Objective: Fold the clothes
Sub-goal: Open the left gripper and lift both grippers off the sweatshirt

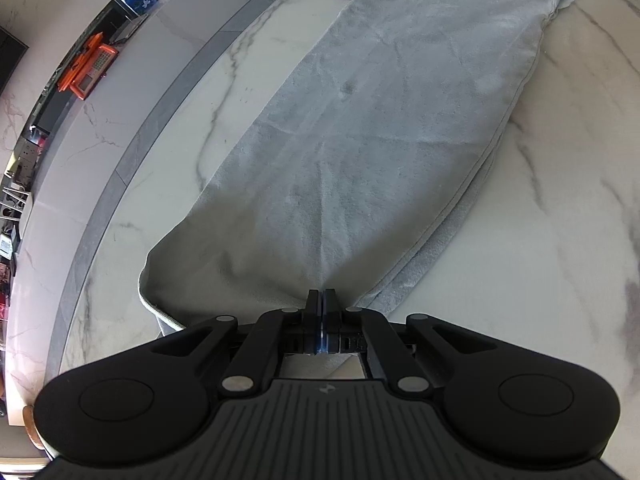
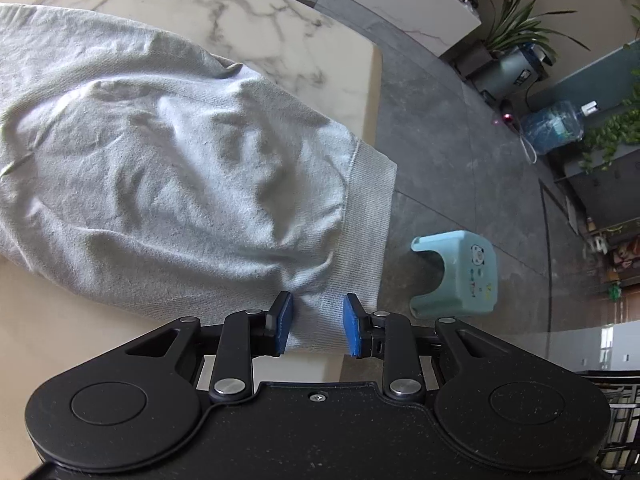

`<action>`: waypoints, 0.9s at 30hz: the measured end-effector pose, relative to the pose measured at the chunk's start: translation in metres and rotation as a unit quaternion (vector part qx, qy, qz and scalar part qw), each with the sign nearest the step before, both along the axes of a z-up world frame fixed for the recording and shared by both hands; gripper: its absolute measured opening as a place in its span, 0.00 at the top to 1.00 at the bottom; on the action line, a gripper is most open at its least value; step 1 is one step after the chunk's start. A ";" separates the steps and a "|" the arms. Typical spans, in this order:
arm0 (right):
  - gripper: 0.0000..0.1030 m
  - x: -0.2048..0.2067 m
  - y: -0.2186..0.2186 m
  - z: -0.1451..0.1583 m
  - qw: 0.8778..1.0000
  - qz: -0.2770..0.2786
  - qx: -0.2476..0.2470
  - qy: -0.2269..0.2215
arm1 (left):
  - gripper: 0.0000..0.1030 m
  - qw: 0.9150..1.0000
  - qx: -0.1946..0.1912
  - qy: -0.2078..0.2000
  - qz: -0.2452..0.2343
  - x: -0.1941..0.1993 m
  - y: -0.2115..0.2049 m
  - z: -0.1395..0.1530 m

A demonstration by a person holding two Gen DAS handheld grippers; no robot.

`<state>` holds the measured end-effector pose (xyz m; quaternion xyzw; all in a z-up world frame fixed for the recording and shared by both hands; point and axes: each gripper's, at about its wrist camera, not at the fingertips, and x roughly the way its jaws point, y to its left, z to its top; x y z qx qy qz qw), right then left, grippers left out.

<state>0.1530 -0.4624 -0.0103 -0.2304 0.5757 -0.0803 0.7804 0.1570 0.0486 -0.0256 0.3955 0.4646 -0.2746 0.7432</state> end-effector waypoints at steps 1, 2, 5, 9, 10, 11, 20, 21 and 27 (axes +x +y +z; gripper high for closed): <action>0.82 -0.001 0.005 0.004 1.000 0.003 0.004 -0.011 | 0.97 1.000 -0.005 -0.002 0.008 0.000 0.003 0.003; 0.82 -0.003 0.009 0.008 1.000 0.006 0.008 -0.022 | 0.95 1.000 -0.012 -0.007 0.016 0.000 0.007 0.007; 0.82 -0.009 0.031 0.020 0.998 0.027 0.040 -0.048 | 0.82 0.998 -0.026 -0.027 0.042 -0.002 0.018 0.019; 0.82 -0.019 0.067 0.025 0.993 0.063 0.087 -0.054 | 0.73 0.996 -0.009 -0.035 0.081 -0.013 0.031 0.028; 0.82 -0.020 0.075 0.025 0.992 0.070 0.095 -0.053 | 0.73 0.995 -0.011 -0.032 0.091 -0.017 0.034 0.030; 0.82 -0.021 0.082 0.024 0.990 0.079 0.101 -0.052 | 0.72 0.994 -0.014 -0.026 0.101 -0.022 0.037 0.031; 0.80 -0.019 0.111 0.010 0.990 0.081 0.101 -0.054 | 0.71 0.985 -0.030 0.012 0.168 -0.044 0.057 0.013; 0.80 -0.019 0.111 0.010 0.990 0.079 0.101 -0.055 | 0.75 0.983 -0.035 0.015 0.178 -0.043 0.060 0.012; 0.77 -0.021 0.111 0.007 0.990 0.074 0.100 -0.058 | 0.95 0.980 -0.044 0.008 0.194 -0.039 0.077 0.021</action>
